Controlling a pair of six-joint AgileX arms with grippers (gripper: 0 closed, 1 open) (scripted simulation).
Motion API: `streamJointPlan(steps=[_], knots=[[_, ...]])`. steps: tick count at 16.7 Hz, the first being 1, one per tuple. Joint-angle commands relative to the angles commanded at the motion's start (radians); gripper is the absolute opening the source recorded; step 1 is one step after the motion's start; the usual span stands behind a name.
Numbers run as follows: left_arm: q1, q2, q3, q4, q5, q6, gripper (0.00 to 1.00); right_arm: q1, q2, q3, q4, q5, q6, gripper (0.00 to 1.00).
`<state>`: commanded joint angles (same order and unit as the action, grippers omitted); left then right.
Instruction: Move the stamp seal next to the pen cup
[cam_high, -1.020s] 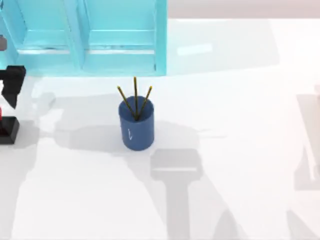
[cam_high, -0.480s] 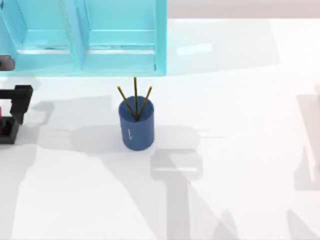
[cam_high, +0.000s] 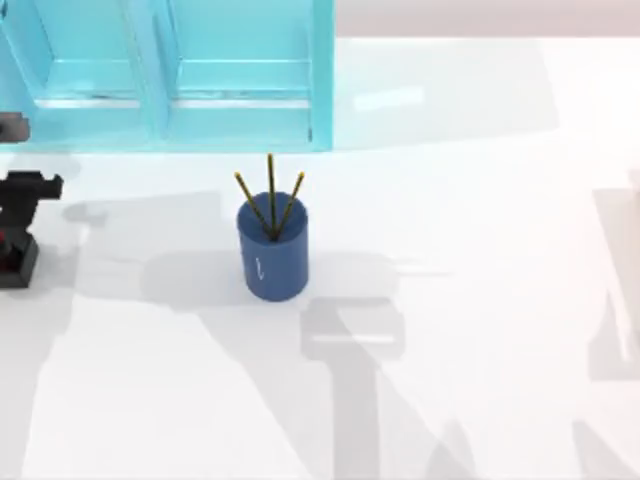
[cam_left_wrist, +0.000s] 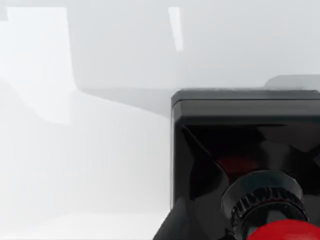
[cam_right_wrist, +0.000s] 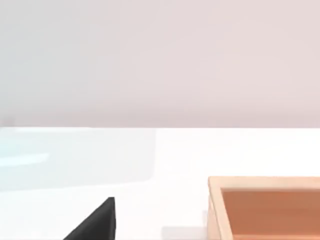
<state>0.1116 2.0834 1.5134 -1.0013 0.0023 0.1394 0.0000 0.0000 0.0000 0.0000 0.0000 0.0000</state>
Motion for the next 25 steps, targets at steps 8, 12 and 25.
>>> streamJointPlan(steps=[8, 12, 25], knots=[[0.000, 0.000, 0.000, 0.000, 0.000, 0.000, 0.00, 0.000, 0.000, 0.000, 0.000, 0.000, 0.000, 1.00], [0.000, 0.000, 0.000, 0.000, 0.000, 0.000, 0.00, 0.000, 0.000, 0.000, 0.000, 0.000, 0.000, 1.00], [-0.296, 0.005, 0.472, -0.478, 0.000, -0.291, 0.00, 0.000, 0.000, 0.000, 0.000, 0.000, 0.000, 1.00]])
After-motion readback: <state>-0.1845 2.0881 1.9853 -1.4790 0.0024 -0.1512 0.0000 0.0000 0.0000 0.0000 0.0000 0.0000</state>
